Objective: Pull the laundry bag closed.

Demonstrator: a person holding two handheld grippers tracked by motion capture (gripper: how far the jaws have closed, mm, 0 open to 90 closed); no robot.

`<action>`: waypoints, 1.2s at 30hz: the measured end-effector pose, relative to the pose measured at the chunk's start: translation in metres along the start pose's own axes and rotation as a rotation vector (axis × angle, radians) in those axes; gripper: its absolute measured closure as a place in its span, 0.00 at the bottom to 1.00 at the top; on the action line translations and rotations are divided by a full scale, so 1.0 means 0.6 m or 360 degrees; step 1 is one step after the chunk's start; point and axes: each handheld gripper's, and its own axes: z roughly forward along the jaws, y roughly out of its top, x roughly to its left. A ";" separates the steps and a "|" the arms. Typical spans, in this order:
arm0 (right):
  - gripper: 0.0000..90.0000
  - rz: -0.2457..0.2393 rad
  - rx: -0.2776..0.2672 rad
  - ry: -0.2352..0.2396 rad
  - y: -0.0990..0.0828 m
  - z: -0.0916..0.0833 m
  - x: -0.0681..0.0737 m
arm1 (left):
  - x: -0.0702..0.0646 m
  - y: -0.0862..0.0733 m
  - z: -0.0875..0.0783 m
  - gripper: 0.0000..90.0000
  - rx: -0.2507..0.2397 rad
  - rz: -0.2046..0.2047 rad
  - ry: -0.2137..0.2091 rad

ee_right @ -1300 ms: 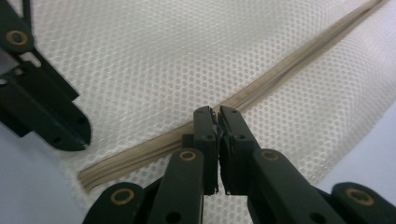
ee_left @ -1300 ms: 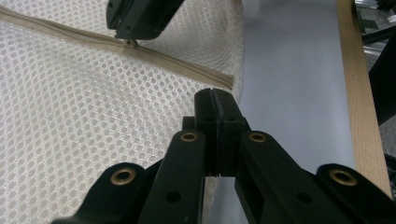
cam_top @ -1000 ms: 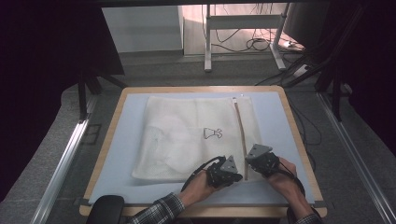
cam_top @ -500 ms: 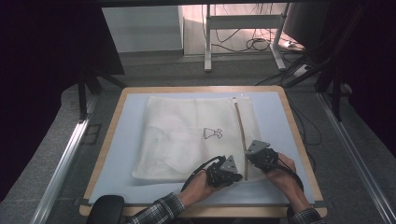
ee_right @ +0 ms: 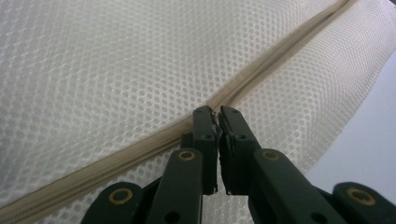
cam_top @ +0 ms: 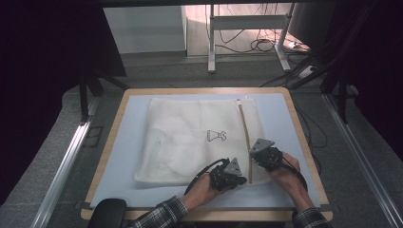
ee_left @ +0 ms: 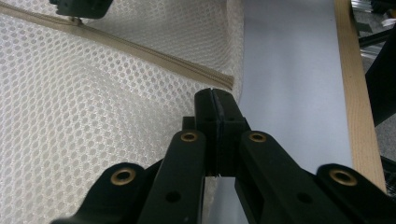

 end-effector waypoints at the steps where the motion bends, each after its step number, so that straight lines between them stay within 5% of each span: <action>1: 0.94 0.0022 -0.0008 0.0010 0.000 0.002 -0.004 | 0.000 0.000 0.000 1.00 -0.0001 -0.0002 -0.0001; 8: 0.94 0.0166 -0.0041 0.0069 -0.001 0.010 -0.025 | 0.001 0.000 0.000 1.00 -0.0003 -0.0007 -0.0007; 19: 0.94 0.0274 -0.0055 0.0114 0.005 0.025 -0.043 | 0.002 0.000 0.000 1.00 -0.0005 -0.0013 -0.0013; 36: 0.95 0.0306 -0.0066 0.0096 0.013 0.036 -0.056 | 0.002 0.000 0.000 1.00 -0.0005 -0.0013 -0.0014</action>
